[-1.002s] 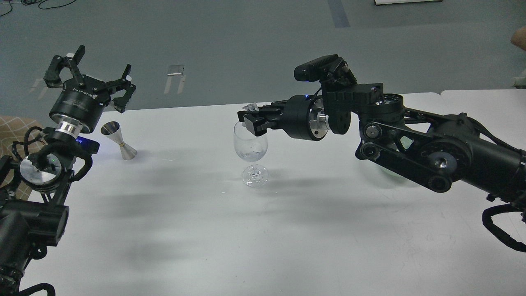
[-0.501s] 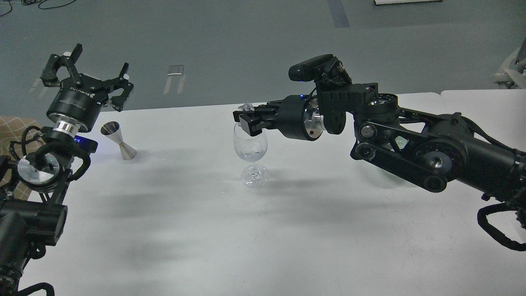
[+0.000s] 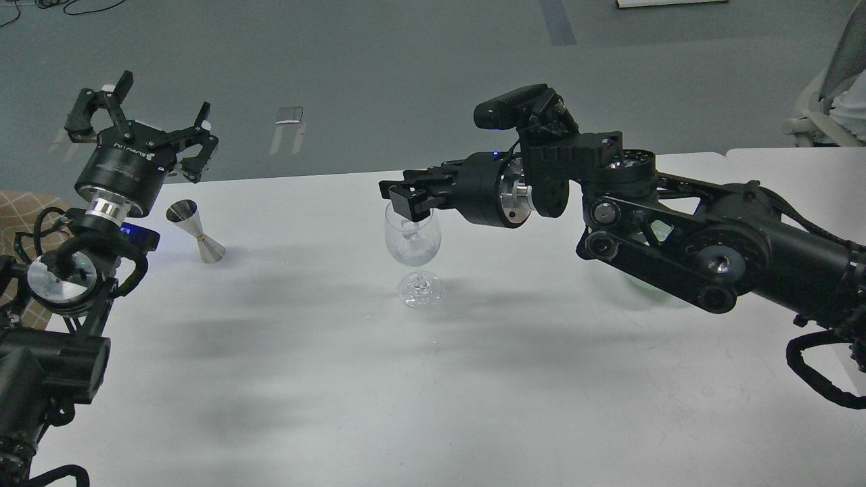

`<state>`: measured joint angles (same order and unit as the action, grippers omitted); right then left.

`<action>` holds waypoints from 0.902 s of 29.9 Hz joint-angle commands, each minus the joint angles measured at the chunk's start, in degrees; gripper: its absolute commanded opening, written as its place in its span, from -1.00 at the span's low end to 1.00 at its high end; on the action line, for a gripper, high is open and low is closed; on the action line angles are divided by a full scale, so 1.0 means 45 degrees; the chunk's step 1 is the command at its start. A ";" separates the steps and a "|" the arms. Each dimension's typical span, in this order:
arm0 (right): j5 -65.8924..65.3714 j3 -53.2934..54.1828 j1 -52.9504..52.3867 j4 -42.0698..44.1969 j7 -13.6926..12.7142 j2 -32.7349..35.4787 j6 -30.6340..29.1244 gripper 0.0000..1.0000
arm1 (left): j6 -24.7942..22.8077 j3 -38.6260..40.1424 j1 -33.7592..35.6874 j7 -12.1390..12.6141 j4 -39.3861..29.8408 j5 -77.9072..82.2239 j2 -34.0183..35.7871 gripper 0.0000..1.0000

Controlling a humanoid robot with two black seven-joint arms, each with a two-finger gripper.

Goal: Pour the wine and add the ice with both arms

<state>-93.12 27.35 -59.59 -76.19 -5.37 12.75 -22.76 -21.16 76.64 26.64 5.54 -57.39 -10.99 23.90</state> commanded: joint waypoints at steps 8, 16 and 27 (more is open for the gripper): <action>0.0048 0.0347 -0.0020 -0.0119 0.0002 0.0019 0.0116 0.56 | 0.0033 0.0019 0.0017 0.0000 -0.0001 0.0001 0.0020 0.95; 0.0146 0.3937 0.0507 -0.0353 0.0022 -0.0389 0.0176 0.98 | 0.0092 -0.0020 0.0017 0.0019 -0.0001 0.0001 0.0137 0.96; 0.1255 0.9736 0.2068 -0.0139 0.0100 -0.1191 0.0274 1.00 | 0.0131 -0.0254 -0.0002 0.0019 -0.0001 0.0059 0.0527 0.96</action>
<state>-90.22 64.84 -52.39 -77.19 -5.01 8.65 -21.56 -20.58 75.82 26.74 5.64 -57.39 -10.79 25.77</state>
